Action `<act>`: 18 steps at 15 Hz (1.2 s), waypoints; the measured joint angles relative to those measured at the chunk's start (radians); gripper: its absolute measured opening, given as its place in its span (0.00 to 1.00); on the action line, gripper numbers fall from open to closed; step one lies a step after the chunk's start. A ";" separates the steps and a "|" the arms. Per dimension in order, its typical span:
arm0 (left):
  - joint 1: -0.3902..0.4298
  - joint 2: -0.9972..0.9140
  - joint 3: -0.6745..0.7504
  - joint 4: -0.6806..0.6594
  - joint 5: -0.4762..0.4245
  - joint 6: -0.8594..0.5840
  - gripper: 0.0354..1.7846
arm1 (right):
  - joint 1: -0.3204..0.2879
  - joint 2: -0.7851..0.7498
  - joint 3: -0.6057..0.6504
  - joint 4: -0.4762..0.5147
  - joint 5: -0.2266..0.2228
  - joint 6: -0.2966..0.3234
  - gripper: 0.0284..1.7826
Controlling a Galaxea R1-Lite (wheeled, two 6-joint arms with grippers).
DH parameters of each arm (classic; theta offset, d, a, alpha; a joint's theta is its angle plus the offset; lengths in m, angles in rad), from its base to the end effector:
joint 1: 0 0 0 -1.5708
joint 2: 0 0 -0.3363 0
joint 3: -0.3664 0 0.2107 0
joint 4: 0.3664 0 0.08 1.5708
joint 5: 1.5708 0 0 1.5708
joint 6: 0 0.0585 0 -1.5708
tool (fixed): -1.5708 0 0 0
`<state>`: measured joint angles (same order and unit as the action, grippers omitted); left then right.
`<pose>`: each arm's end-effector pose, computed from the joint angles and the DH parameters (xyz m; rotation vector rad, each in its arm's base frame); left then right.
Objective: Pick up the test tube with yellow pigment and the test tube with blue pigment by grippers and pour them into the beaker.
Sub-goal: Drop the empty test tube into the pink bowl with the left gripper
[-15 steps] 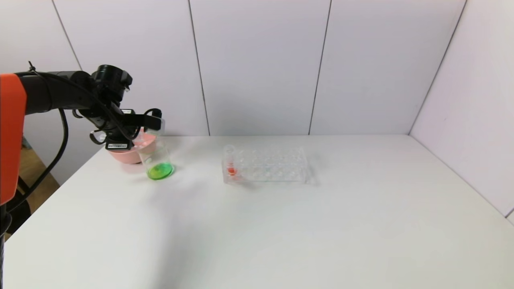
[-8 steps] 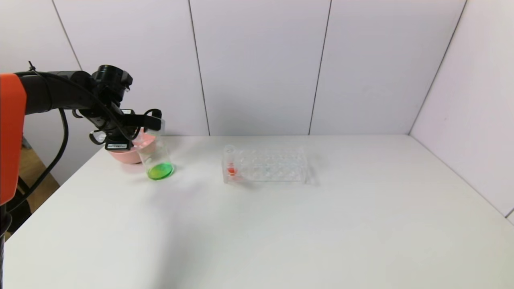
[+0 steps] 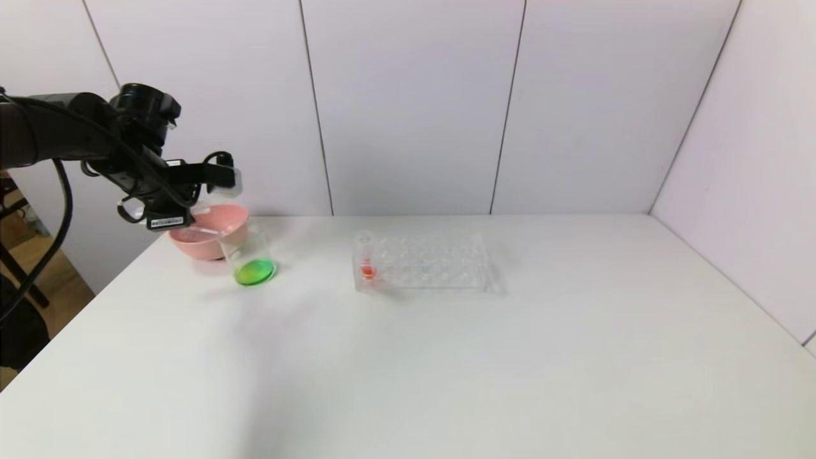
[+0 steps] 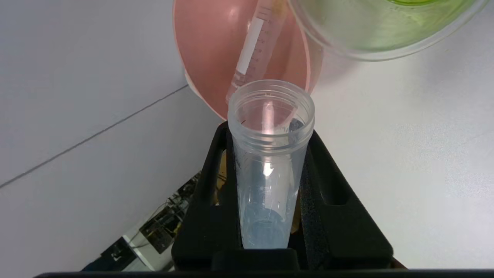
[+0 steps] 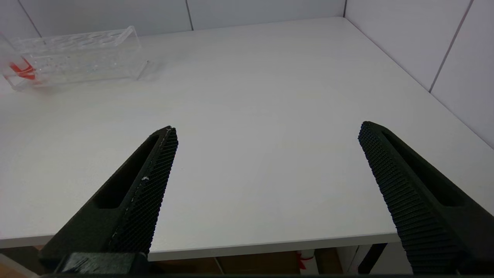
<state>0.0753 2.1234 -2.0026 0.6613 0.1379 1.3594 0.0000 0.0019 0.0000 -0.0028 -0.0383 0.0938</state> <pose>0.4768 0.0440 0.2403 1.3040 0.7955 -0.3620 -0.0010 -0.0022 0.0759 0.0938 -0.0027 -0.0382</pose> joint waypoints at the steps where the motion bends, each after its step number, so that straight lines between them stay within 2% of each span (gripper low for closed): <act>1: 0.011 -0.010 0.001 -0.002 -0.026 -0.037 0.24 | 0.000 0.000 0.000 0.000 0.000 0.000 0.96; 4: 0.048 -0.039 0.002 -0.026 -0.103 -0.216 0.24 | 0.000 0.000 0.000 0.000 0.000 0.000 0.96; 7: 0.073 -0.055 0.004 -0.109 -0.172 -0.455 0.24 | 0.000 0.000 0.000 0.000 0.000 0.000 0.96; 12: 0.106 -0.033 0.015 -0.225 -0.372 -0.861 0.24 | 0.000 0.000 0.000 0.000 0.000 0.000 0.96; 14: 0.111 -0.013 0.017 -0.234 -0.396 -0.935 0.24 | 0.000 0.000 0.000 0.000 0.000 -0.001 0.96; 18: 0.131 0.027 0.017 -0.256 -0.412 -0.955 0.24 | 0.000 0.000 0.000 0.000 0.000 0.000 0.96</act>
<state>0.2068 2.1500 -1.9860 0.4051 -0.2740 0.4040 0.0004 0.0017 0.0000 -0.0028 -0.0383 0.0938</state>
